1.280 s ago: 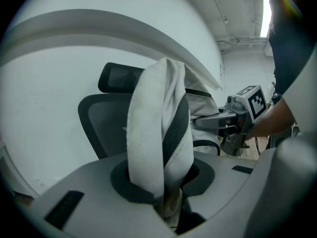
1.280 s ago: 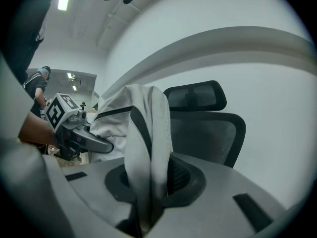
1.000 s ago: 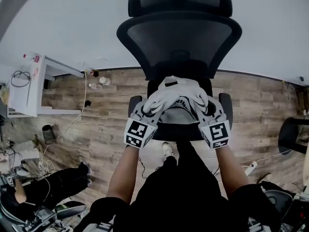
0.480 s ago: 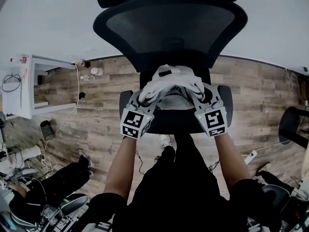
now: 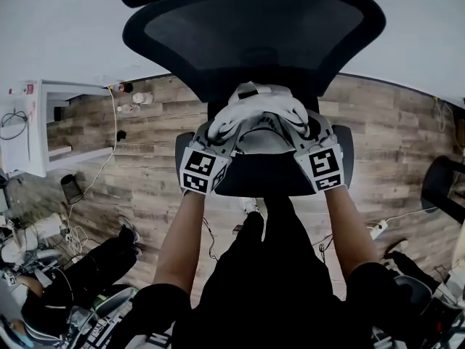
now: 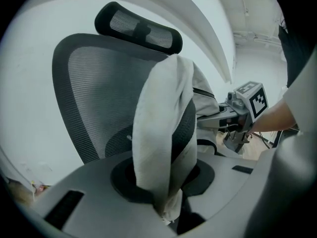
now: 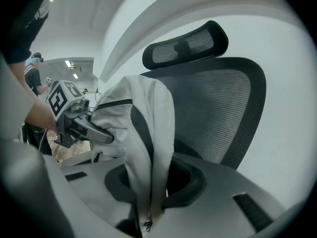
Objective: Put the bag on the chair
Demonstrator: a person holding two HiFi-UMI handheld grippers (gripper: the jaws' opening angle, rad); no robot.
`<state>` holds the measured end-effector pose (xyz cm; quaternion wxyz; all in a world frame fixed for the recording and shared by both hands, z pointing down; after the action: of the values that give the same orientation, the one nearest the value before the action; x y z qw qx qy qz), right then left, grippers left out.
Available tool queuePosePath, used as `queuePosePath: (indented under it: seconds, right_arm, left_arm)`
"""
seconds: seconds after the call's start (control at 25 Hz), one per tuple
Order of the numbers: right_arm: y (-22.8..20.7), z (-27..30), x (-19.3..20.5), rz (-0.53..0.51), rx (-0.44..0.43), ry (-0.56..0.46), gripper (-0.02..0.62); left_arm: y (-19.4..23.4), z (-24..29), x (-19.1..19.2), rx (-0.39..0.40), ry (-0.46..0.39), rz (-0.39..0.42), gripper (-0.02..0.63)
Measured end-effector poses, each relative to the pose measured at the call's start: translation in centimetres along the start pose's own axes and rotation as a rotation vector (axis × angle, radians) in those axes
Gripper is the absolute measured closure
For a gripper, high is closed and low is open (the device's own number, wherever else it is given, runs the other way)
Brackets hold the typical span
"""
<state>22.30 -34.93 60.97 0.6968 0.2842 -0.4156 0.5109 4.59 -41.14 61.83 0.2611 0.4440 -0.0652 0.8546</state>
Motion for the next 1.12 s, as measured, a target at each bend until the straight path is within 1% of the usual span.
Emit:
queuePosePath:
  seconds: [0.12,0.28,0.4,0.52,0.64,0.84,1.04,1.08,1.12]
  right_arm:
    - [-0.5,0.7,0.7,0.008,-0.005,0.009,0.509]
    - [-1.3,1.6,0.8,0.017,-0.016,-0.005,0.509]
    - [-1.7,2.3,0.7,0.008,-0.023,-0.009,0.508]
    - [-2.2,2.8,0.7,0.013,-0.024,-0.010,0.502]
    - [-2.8,3.4,0.5,0.030,-0.019,-0.015,0.492]
    - [-3.1,3.7,0.6,0.048,-0.014,-0.017,0.491]
    - [-3.1,4.0,0.5,0.040,0.003,-0.016,0.471]
    - [-3.2,4.0,0.5,0.045,0.008,-0.014,0.462]
    - [-3.4,4.0,0.5,0.056,0.011,-0.013,0.433]
  left_arm:
    - [0.3,0.9,0.4,0.003,0.007,0.004,0.500]
    - [1.0,1.6,0.3,0.023,-0.023,0.003,0.500]
    - [1.7,2.2,0.3,0.020,-0.047,0.000,0.491]
    - [1.9,2.7,0.1,0.008,-0.057,0.026,0.489]
    - [2.1,3.3,-0.3,0.013,-0.054,0.055,0.480]
    - [2.3,3.6,-0.3,0.014,-0.065,0.046,0.466]
    - [2.3,3.7,-0.4,0.004,-0.076,0.038,0.435]
    - [2.3,3.7,-0.4,0.003,-0.076,0.033,0.423]
    - [2.4,3.7,-0.4,0.006,-0.076,0.021,0.406]
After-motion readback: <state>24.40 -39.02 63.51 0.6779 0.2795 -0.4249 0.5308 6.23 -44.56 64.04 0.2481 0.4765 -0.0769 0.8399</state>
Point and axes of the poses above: the fingertips, and each gripper's own axes: z forward along the fingers, y to its left, x out of its underside, the point moved 5 cm from there along -z, backward along the fingers, and after that the axes turned 2 degrees about -x, right-handed, at the moved point
